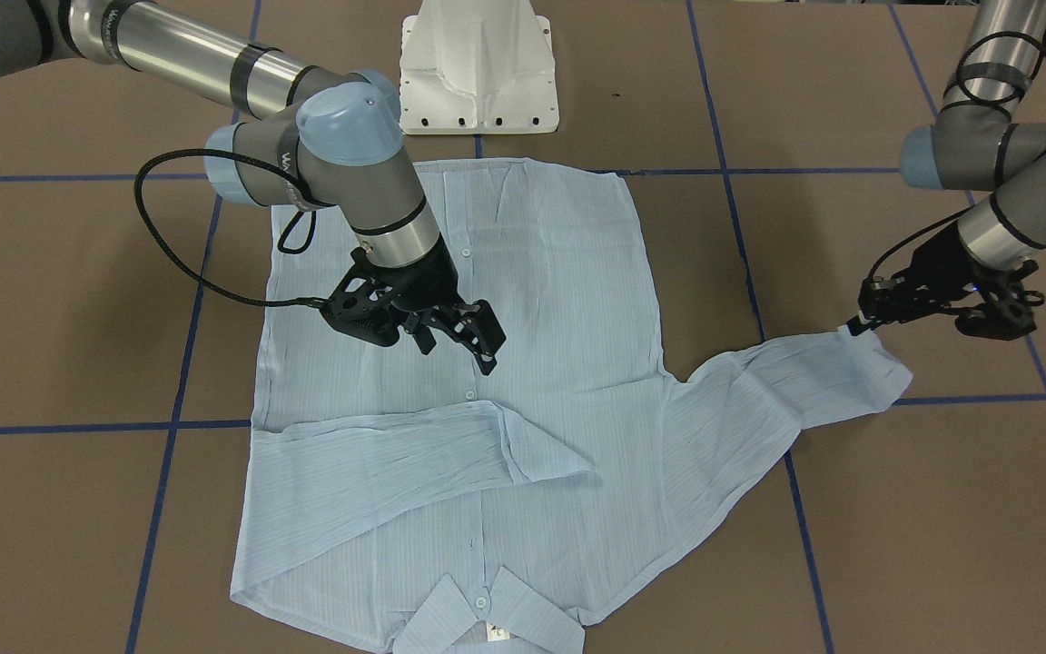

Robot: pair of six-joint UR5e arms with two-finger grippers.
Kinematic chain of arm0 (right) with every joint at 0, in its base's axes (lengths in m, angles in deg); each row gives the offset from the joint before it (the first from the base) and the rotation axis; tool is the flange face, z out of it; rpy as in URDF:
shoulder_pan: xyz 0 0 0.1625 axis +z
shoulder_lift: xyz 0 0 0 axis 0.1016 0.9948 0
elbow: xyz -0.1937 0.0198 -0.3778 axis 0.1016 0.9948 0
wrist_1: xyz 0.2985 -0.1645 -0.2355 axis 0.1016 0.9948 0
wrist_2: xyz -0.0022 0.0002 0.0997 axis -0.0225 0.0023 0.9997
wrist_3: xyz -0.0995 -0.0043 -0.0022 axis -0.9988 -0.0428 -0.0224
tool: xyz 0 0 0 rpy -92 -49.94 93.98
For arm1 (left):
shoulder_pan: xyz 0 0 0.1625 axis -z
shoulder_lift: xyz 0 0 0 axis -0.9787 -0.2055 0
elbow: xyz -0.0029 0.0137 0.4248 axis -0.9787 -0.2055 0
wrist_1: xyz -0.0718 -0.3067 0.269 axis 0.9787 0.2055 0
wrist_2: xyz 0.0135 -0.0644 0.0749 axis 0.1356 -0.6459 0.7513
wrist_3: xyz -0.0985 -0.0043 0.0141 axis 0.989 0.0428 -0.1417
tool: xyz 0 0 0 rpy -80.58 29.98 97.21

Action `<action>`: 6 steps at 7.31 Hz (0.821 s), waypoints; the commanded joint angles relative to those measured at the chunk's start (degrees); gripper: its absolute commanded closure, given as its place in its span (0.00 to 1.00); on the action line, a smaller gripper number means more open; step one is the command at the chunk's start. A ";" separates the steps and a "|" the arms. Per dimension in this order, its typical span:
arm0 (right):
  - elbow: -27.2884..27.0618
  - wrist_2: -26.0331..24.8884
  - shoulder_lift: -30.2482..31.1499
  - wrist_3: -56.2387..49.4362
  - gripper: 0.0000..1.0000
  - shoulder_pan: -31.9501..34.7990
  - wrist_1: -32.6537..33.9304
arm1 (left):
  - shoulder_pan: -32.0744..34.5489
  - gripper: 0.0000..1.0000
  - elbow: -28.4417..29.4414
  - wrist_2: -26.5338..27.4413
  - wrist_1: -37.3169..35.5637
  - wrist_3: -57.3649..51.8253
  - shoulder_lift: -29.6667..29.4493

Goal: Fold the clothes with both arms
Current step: 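Release the sleeve near the collar while the left gripper grasps the other cuff, then carry the other sleeve with the left gripper across the shirt toward the collar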

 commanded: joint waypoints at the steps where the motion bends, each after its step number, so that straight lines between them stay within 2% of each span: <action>1: -7.52 1.43 8.58 -7.23 0.00 2.28 0.09 | -9.08 1.00 -0.71 3.24 -1.56 16.15 -12.14; 2: -7.81 3.00 10.09 -8.24 0.00 3.42 0.01 | -14.34 1.00 1.47 8.58 -3.91 21.88 -19.85; 3: -7.90 3.63 10.89 -8.33 0.00 3.87 -0.17 | -17.09 1.00 7.41 14.72 -6.11 26.46 -29.15; 4: -7.90 3.72 12.03 -8.42 0.00 4.04 -0.52 | -18.08 1.00 12.08 15.83 -6.05 29.55 -34.90; 6: -8.16 3.72 13.44 -9.21 0.00 4.13 -0.61 | -18.44 1.00 14.75 17.33 -5.87 33.08 -40.47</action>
